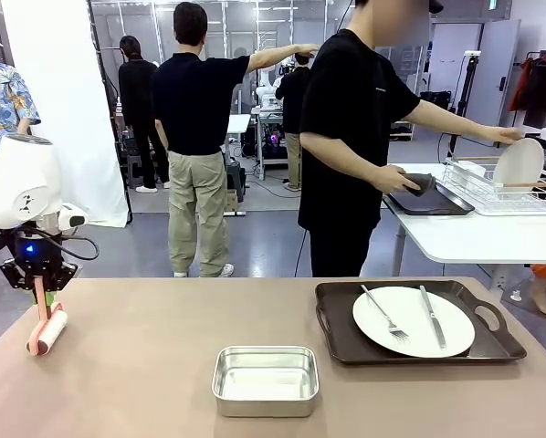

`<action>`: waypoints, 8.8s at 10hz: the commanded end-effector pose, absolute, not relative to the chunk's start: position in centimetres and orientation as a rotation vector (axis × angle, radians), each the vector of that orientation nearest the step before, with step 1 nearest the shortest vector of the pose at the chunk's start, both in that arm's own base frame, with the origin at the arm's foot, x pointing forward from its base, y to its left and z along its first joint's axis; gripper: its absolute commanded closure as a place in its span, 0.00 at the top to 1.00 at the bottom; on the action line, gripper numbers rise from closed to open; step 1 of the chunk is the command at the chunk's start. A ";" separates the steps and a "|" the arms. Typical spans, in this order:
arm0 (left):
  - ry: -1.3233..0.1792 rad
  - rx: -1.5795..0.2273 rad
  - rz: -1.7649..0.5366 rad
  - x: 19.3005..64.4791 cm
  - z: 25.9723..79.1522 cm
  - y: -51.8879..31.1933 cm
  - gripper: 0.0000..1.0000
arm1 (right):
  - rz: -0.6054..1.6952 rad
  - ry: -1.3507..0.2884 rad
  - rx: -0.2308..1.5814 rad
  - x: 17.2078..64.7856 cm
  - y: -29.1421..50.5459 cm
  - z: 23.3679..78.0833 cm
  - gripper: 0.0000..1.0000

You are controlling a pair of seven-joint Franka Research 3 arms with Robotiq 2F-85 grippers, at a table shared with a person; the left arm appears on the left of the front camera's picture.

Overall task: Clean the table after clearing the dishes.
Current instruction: When the left (or right) Handle tray is removed, use the left hand (or right hand) to clean the left (or right) side of the table with the Lint Roller, then place the Lint Roller back on top of the Airtight Container.

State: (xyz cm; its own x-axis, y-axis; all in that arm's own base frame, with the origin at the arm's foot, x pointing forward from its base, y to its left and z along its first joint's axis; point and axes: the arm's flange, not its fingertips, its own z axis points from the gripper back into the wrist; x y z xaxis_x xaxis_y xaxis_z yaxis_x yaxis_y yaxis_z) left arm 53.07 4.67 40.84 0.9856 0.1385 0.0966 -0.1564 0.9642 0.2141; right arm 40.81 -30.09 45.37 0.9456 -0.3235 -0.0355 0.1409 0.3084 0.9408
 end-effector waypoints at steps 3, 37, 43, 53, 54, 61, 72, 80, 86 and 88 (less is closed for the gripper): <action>-0.160 0.131 0.106 49.0 47.0 4.2 0.22 | -0.305 -0.175 1.222 40.7 -29.9 45.7 1.00; -0.305 -0.028 -0.464 43.1 60.2 -3.8 0.22 | -0.305 -0.175 1.222 40.7 -29.9 45.7 1.00; -0.356 -0.052 -1.053 38.8 60.0 -19.3 0.22 | -0.305 -0.175 1.222 40.7 -29.9 45.7 1.00; -0.312 -0.067 -1.539 33.6 56.2 -32.5 0.22 | -0.305 -0.175 1.222 40.7 -29.9 45.7 1.00; -0.312 -0.067 -1.539 33.6 56.2 -32.5 0.22 | -0.305 -0.175 1.222 40.7 -29.9 45.7 1.00; -0.273 -0.061 -1.559 34.3 55.3 -33.4 0.22 | -0.305 -0.175 1.222 40.7 -29.9 45.7 1.00; -0.124 0.042 -1.648 39.3 45.9 -38.7 0.22 | -0.305 -0.175 1.222 40.7 -29.9 45.7 1.00; -0.084 0.041 -1.645 42.2 42.5 -40.2 0.22 | -0.305 -0.175 1.222 40.7 -29.9 45.7 1.00; 0.000 -0.008 -1.625 42.4 37.9 -39.7 0.22 | -0.305 -0.175 1.222 40.7 -29.9 45.7 1.00; -0.005 -0.003 -1.622 42.3 38.3 -39.6 0.22 | -0.305 -0.175 1.222 40.7 -29.9 45.7 1.00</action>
State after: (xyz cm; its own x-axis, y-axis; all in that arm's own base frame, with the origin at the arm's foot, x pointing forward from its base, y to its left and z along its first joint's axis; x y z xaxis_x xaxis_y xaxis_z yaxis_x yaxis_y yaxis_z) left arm 42.84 -39.90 41.59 -0.0655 -0.9976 0.0227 0.9966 -0.0643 0.0513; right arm 40.83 -30.07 45.37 0.9457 -0.3230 -0.0356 0.1407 0.3085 0.9408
